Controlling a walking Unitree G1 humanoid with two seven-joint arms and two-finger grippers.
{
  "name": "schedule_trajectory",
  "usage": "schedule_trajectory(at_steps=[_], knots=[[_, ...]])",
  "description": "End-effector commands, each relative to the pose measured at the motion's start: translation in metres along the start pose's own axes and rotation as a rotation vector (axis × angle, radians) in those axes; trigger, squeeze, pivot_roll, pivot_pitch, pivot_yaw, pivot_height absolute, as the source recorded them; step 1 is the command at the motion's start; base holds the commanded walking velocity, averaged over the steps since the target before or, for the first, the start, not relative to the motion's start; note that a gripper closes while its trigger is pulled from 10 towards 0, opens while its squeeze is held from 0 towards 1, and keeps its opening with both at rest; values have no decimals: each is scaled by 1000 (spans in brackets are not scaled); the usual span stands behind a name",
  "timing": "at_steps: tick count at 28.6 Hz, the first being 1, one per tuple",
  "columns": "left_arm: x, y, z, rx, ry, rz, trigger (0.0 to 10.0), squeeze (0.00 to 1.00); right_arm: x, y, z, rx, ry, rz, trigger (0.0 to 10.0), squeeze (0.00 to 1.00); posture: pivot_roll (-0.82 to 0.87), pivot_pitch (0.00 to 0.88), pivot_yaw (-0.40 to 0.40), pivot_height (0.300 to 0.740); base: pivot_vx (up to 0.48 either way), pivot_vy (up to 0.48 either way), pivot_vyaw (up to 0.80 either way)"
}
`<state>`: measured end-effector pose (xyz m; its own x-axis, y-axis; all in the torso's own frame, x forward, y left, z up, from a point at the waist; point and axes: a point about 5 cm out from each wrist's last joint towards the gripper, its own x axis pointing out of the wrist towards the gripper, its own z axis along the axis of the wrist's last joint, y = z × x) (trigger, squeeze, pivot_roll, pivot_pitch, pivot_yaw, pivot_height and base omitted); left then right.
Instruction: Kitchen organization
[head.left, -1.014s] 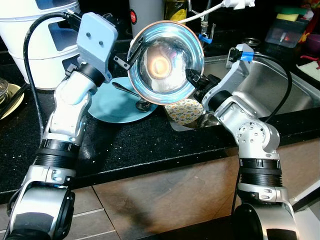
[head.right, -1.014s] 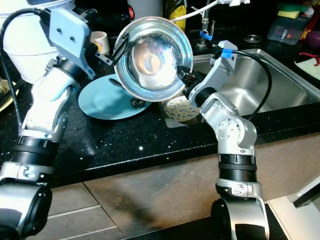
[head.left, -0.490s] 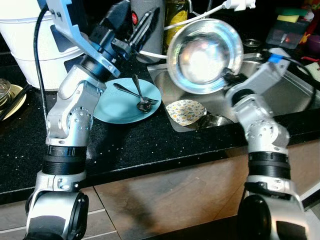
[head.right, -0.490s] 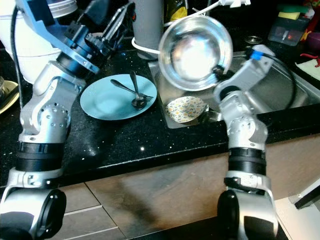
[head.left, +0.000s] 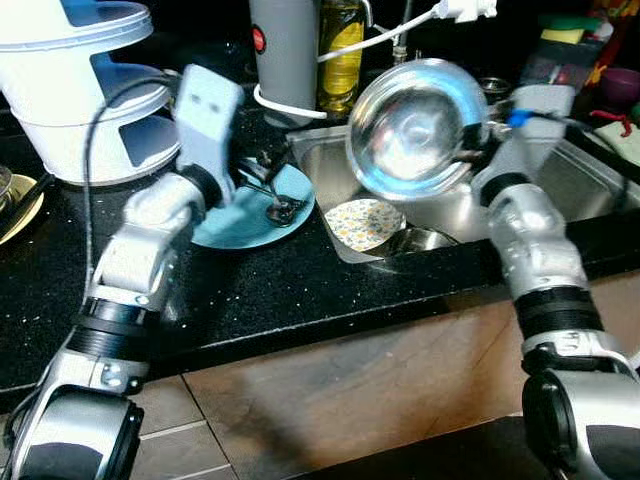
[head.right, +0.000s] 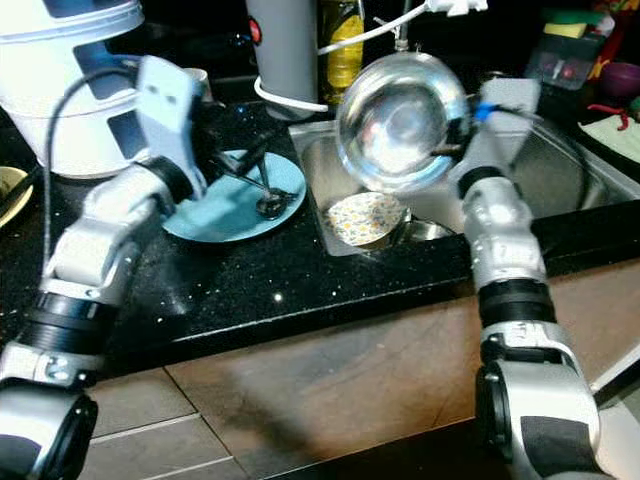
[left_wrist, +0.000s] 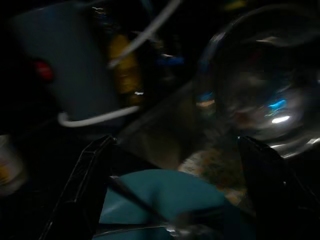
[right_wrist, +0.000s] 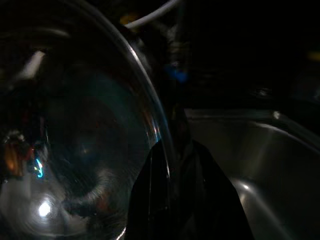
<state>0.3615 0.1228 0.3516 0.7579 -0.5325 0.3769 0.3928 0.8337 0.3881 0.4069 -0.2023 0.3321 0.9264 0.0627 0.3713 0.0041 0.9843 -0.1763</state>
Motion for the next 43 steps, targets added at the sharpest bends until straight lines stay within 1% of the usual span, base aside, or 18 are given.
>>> schedule_trajectory(at_steps=[1, 2, 5, 6, 8, 9, 13, 14, 17, 20, 22, 25, 29, 31, 35, 37, 39, 43], knots=[[1, -12, -2, 16, 4, -79, 10000, 0, 5, 1, 14, -76, -60, 21, 10000, 0, 20, 192, 17, 740, 0, 0, 0], [1, -12, -2, 16, 4, -79, 10000, 0, 5, 1, 14, -76, -60, 21, 10000, 0, 20, 192, 17, 740, 0, 0, 0], [5, -30, -2, 55, 8, -174, 10000, 0, 7, 6, 11, -185, -47, 44, 10000, 0, 33, 205, 10, 740, 0, 0, 0], [5, -30, -2, 55, 8, -174, 10000, 0, 7, 6, 11, -185, -47, 44, 10000, 0, 33, 205, 10, 740, 0, 0, 0], [8, -38, -2, 87, 13, -212, 10000, 0, 8, 9, 7, -250, -28, 54, 10000, 0, 35, 208, 10, 740, 0, 0, 0], [8, -38, -2, 87, 13, -212, 10000, 0, 8, 9, 7, -250, -28, 54, 10000, 0, 35, 208, 10, 740, 0, 0, 0], [12, -46, -2, 112, 26, -275, 10000, 0, 11, 10, 2, -433, 5, 79, 10000, 0, 45, 215, 14, 740, 0, 0, 0], [12, -46, -2, 112, 26, -275, 10000, 0, 11, 10, 2, -433, 5, 79, 10000, 0, 45, 215, 14, 740, 0, 0, 0], [15, -49, -6, 111, 43, -308, 10000, 0, 11, 10, -4, -528, 50, 110, 10000, 0, 53, 223, 16, 740, 0, 0, 0], [18, -52, -10, 117, 65, -323, 10000, 0, 10, 10, -8, -574, 78, 130, 10000, 0, 64, 233, 18, 740, 0, 0, 0], [23, -54, -13, 120, 86, -336, 10000, 0, 9, 7, -12, -625, 106, 140, 10000, 0, 78, 247, 28, 740, 0, 0, 0], [29, -54, -13, 104, 95, -339, 10000, 0, 9, 3, -13, -648, 126, 143, 10000, 0, 87, 256, 40, 740, 0, 0, 0], [39, -51, -14, 80, 113, -338, 10000, 0, 8, -7, -13, -614, 162, 133, 10000, 0, 90, 267, 55, 740, 0, 0, 0], [41, -52, -14, 75, 113, -345, 10000, 0, 8, -8, -12, -619, 163, 129, 10000, 0, 87, 271, 63, 740, 0, 0, 0], [51, -57, -11, 93, 103, -381, 10000, 0, 7, -11, -15, -656, 189, 140, 10000, 0, 77, 276, 78, 740, 0, 0, 0], [51, -57, -11, 93, 103, -381, 10000, 0, 7, -11, -15, -656, 189, 140, 10000, 0, 77, 276, 78, 740, 0, 0, 0], [57, -64, -9, 86, 102, -415, 10000, 0, 6, -10, -19, -700, 217, 167, 10000, 0, 72, 275, 85, 740, 0, 0, 0], [61, -72, -12, 83, 112, -448, 10000, 0, 4, -8, -26, -743, 251, 209, 10000, 0, 67, 273, 87, 740, 0, 0, 0]])
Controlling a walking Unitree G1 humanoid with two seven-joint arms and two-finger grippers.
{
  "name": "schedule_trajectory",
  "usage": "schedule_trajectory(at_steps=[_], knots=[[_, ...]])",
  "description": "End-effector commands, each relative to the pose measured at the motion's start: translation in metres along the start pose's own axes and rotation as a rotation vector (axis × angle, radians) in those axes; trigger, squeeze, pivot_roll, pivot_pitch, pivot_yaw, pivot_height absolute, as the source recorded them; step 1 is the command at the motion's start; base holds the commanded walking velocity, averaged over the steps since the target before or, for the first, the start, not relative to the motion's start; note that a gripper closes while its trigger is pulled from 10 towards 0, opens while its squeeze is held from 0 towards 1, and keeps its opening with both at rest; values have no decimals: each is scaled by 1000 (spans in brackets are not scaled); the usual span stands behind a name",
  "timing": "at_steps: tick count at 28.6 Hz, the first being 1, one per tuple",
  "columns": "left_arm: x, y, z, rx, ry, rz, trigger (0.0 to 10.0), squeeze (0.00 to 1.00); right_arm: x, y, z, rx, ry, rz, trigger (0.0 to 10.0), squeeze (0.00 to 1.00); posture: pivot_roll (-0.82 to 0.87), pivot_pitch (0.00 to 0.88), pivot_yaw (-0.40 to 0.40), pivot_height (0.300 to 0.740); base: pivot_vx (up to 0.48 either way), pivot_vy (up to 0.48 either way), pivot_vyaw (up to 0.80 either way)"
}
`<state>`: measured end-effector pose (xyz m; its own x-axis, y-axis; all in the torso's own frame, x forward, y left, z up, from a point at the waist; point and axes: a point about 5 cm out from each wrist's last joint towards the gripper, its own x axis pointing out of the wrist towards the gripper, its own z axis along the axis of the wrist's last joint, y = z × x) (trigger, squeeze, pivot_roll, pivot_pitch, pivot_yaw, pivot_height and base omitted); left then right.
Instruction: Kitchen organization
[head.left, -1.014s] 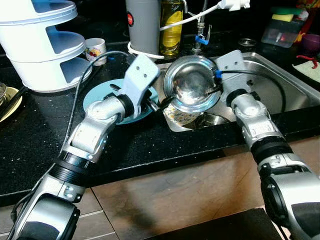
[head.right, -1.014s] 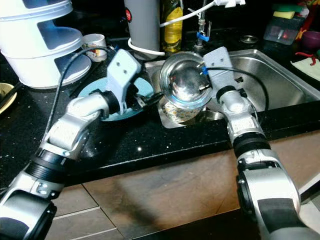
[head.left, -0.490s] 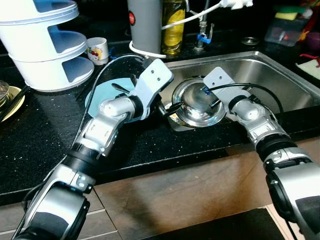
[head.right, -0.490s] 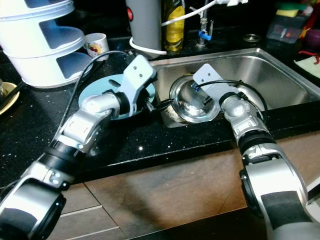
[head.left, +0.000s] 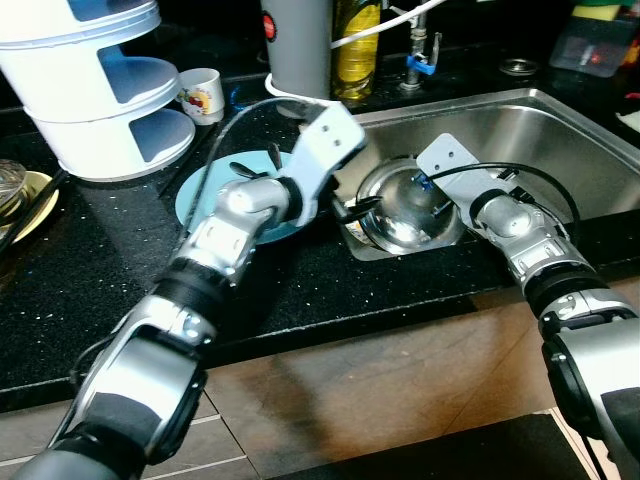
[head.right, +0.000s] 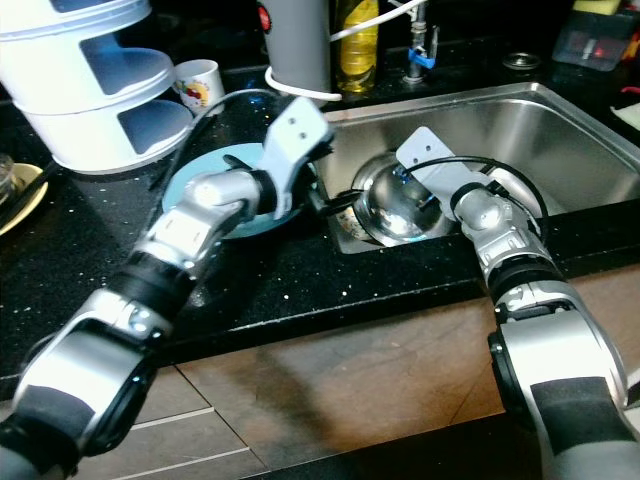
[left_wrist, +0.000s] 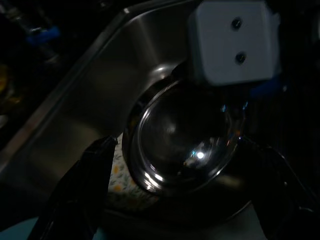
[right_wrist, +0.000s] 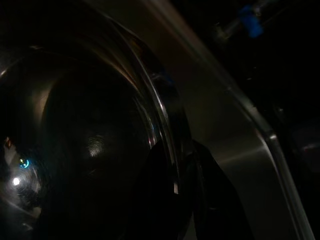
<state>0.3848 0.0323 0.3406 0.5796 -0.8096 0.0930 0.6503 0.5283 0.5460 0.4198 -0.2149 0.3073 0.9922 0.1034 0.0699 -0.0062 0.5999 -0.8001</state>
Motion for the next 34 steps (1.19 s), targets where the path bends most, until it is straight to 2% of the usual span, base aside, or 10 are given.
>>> schedule_trajectory(at_steps=[1, 14, 15, 18, 20, 21, 23, 24, 28, 34], knots=[[2, -3, -5, 17, 23, -27, 10000, 0, 1, 1, 2, -23, 6, 23, 10000, 0, 66, 273, 88, 740, 0, 0, 0], [8, -9, -9, 47, 28, -80, 10000, 0, 2, 16, -1, -44, 24, 99, 10000, 27, 68, 260, 72, 740, 0, 0, 0], [8, -8, -8, 48, 26, -77, 10000, 0, 2, 17, -1, -42, 25, 103, 10000, 537, 67, 259, 70, 740, 0, 0, 0], [5, -4, -7, 51, 17, -55, 10000, 0, 2, 19, -3, -38, 29, 110, 10000, 937, 62, 251, 67, 740, 0, 0, 0], [1, 2, -6, 41, 5, -22, 10000, 0, 1, 18, -3, -35, 29, 104, 10000, 882, 51, 242, 64, 740, 0, 0, 0], [-3, 8, -4, 28, -3, 11, 10000, 0, 1, 18, -4, -18, 27, 98, 10000, 690, 47, 235, 60, 740, 0, 0, 0], [-4, 9, -4, 26, -4, 17, 10000, 0, 1, 18, -4, -13, 27, 97, 10000, 690, 47, 235, 60, 740, 0, 0, 0], [-13, 20, -3, 17, -9, 72, 10000, 0, 1, 15, -4, 24, 19, 77, 10000, 0, 44, 229, 58, 740, 0, 0, 0], [-31, 39, -2, 2, 16, 181, 10000, 0, 1, 7, 0, 128, -12, 26, 10000, 0, 36, 217, 48, 740, 0, 0, 0], [-103, 92, -13, -150, 117, 501, 10000, 0, 1, -11, 24, 576, -229, -96, 10000, 0, 32, 192, 21, 740, 0, 0, 0]])
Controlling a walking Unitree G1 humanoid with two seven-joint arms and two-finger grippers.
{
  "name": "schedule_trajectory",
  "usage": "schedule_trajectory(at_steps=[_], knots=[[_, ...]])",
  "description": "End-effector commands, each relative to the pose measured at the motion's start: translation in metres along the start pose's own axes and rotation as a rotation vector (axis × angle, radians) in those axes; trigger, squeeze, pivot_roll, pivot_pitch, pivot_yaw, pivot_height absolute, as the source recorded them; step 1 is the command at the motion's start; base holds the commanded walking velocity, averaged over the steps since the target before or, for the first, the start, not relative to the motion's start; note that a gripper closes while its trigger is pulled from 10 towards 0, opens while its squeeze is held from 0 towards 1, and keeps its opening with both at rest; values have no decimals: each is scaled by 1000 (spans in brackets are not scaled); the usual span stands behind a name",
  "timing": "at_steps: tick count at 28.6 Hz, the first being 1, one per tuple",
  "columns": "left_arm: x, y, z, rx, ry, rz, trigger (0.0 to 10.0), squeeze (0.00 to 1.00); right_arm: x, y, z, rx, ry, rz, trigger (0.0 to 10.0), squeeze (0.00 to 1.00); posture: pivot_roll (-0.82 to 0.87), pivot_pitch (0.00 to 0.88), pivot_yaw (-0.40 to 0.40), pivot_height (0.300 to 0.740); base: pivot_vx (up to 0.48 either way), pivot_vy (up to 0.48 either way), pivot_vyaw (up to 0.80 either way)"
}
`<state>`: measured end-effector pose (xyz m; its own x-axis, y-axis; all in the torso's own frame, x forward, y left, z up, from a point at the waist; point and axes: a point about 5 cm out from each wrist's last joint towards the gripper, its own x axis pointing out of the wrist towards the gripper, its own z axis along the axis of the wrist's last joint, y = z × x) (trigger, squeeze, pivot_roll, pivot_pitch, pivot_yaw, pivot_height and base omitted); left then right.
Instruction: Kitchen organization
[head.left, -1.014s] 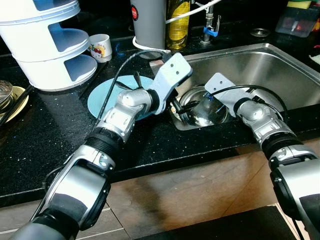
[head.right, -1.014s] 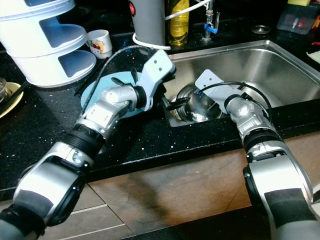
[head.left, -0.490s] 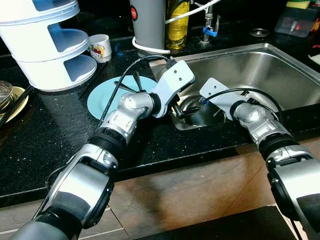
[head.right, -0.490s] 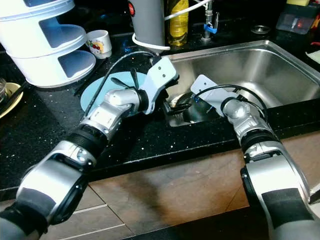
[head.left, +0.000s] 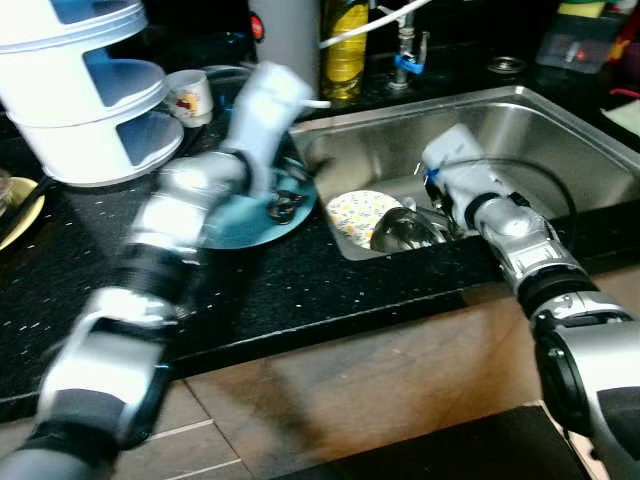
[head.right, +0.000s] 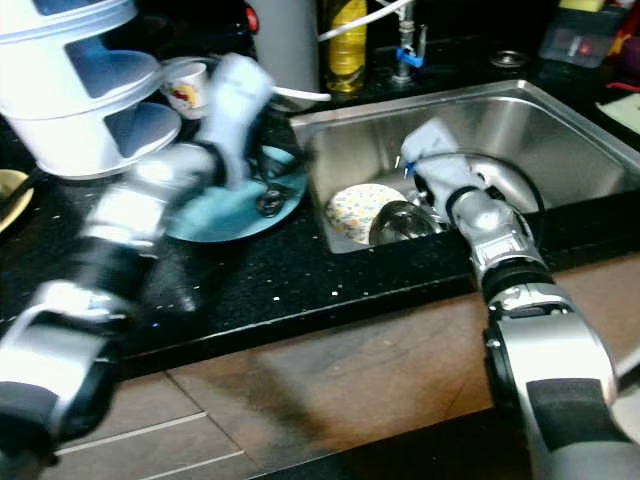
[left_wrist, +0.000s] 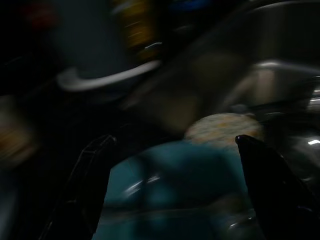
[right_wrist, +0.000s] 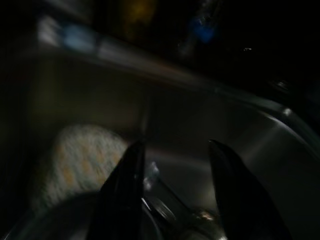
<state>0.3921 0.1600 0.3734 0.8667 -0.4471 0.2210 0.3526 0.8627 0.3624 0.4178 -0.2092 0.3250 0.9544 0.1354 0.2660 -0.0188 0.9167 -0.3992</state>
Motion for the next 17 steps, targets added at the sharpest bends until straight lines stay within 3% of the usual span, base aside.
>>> schedule_trajectory(at_steps=[1, 3, 6, 7, 9, 10, 11, 12, 13, 17], knots=[[-11, 15, -7, -22, 40, 69, 10000, 0, 3, 6, 9, 141, -59, 9, 10000, 0, 32, 187, 15, 740, 0, 0, 0], [-32, 40, -16, -25, 121, 184, 10000, 0, 5, 23, 4, 327, -48, 46, 10000, 0, 32, 184, 10, 740, 0, 0, 0], [-56, 59, -21, -62, 183, 271, 10000, 0, 7, 49, -5, 539, -4, 94, 10000, 0, 34, 181, 3, 740, 0, 0, 0], [-56, 59, -21, -62, 183, 271, 10000, 0, 7, 49, -5, 539, -4, 94, 10000, 0, 34, 181, 3, 740, 0, 0, 0], [-68, 69, -18, -110, 154, 325, 10000, 0, 9, 62, -4, 660, 1, 119, 10000, 0, 37, 183, -3, 740, 0, 0, 0], [-68, 69, -18, -110, 154, 325, 10000, 0, 9, 62, -4, 660, 1, 119, 10000, 0, 37, 183, -3, 740, 0, 0, 0], [-74, 74, -17, -126, 143, 353, 10000, 0, 10, 67, -3, 714, 4, 127, 10000, 906, 42, 182, -10, 740, 0, 0, 0], [-74, 74, -17, -126, 143, 353, 10000, 0, 10, 67, -3, 714, 4, 127, 10000, 906, 42, 182, -10, 740, 0, 0, 0], [-91, 82, -18, -126, 166, 397, 10000, 0, 12, 77, 2, 843, 5, 138, 10000, 1000, 49, 177, -23, 740, 0, 0, 0], [-102, 82, -24, -126, 208, 408, 10000, 0, 14, 87, 5, 963, 4, 153, 10000, 1000, 55, 176, -30, 740, 0, 0, 0]])
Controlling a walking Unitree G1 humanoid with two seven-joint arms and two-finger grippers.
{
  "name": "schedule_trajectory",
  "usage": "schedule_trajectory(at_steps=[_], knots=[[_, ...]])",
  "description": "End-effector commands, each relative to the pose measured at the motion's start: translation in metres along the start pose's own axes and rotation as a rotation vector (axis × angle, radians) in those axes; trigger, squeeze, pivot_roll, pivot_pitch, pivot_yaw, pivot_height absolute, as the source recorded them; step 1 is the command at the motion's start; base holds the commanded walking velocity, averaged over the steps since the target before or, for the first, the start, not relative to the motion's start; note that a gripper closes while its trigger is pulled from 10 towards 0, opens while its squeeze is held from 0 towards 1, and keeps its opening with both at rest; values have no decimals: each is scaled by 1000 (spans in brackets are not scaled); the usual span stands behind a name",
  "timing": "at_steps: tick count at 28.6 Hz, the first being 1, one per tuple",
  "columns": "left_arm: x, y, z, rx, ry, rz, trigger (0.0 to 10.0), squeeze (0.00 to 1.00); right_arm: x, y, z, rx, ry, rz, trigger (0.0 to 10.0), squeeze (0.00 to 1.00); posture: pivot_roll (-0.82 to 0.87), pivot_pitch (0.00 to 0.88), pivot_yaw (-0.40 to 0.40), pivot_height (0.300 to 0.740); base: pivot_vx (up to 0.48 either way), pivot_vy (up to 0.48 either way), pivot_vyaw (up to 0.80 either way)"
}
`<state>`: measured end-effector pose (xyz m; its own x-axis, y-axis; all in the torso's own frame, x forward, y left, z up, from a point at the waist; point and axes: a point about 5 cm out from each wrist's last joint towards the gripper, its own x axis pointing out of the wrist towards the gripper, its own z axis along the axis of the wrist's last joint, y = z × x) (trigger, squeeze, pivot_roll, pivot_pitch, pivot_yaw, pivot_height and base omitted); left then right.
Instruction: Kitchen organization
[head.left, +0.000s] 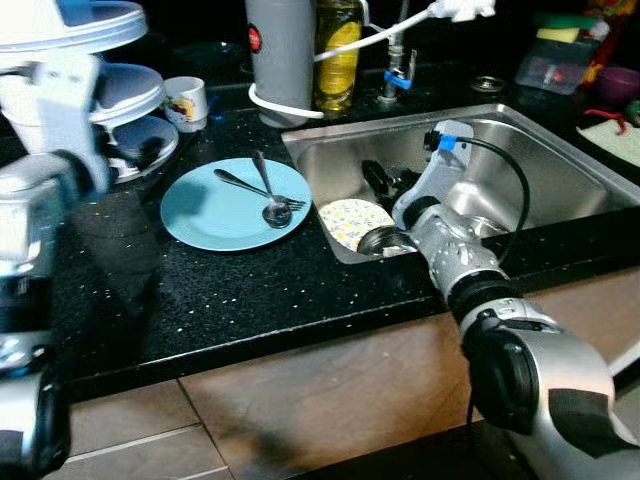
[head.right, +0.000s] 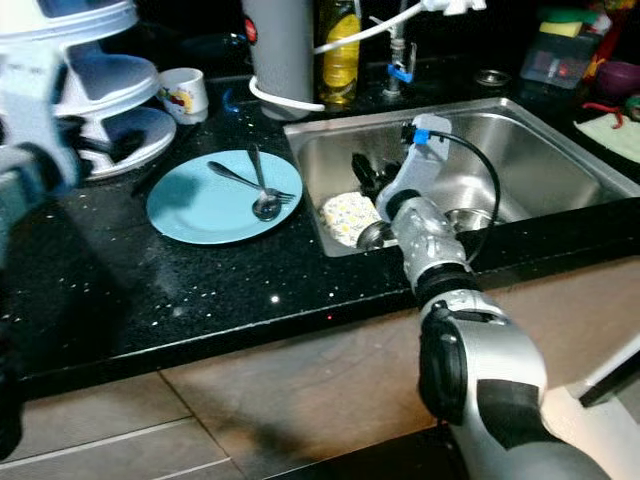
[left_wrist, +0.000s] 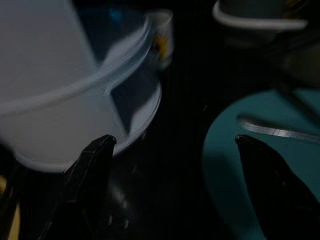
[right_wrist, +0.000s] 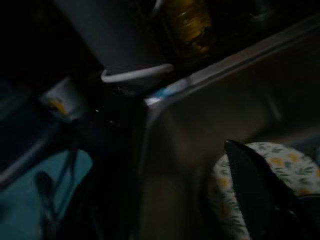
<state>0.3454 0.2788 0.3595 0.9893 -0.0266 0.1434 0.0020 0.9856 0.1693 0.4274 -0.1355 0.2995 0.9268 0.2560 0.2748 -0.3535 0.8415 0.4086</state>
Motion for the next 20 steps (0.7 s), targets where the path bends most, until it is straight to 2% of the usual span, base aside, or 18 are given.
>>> schedule_trajectory(at_steps=[1, 2, 3, 4, 5, 6, 10, 14, 15, 20], knots=[[-4, 3, -1, -1, 13, 4, 10000, 0, 2, 7, -6, 65, 18, 17, 10000, 1000, 55, 176, -30, 740, 0, 0, 0], [-6, 2, -4, -2, 28, 0, 10000, 0, 3, 10, -8, 116, 18, 25, 10000, 1000, 57, 176, -33, 740, 0, 0, 0], [-7, 2, -10, -8, 53, -6, 10000, 0, 3, 13, -13, 147, 31, 33, 10000, 788, 59, 177, -33, 740, 0, 0, 0], [-9, 1, -16, -10, 77, -6, 10000, 0, 3, 16, -18, 157, 48, 36, 10000, 114, 59, 179, -34, 740, 0, 0, 0], [-10, 0, -21, -13, 98, -5, 10000, 0, 3, 18, -22, 159, 63, 39, 10000, 114, 59, 182, -35, 740, 0, 0, 0], [-10, 0, -24, -15, 109, -3, 10000, 0, 3, 19, -24, 155, 71, 40, 10000, 0, 59, 182, -35, 740, 0, 0, 0], [-10, -5, -36, -30, 147, -14, 10000, 0, 5, 28, -34, 151, 114, 61, 10000, 0, 55, 192, -32, 740, 0, 0, 0], [-14, -15, -44, -36, 176, -40, 10000, 0, 5, 39, -47, 85, 173, 79, 10000, 0, 56, 198, -38, 740, 0, 0, 0], [-15, -18, -45, -36, 184, -47, 10000, 0, 5, 42, -51, 38, 187, 80, 10000, 0, 57, 202, -40, 740, 0, 0, 0], [-23, -12, -48, -37, 207, -25, 10000, 0, 5, 52, -58, 55, 216, 93, 10000, 0, 59, 219, -56, 740, 0, 0, 0]])
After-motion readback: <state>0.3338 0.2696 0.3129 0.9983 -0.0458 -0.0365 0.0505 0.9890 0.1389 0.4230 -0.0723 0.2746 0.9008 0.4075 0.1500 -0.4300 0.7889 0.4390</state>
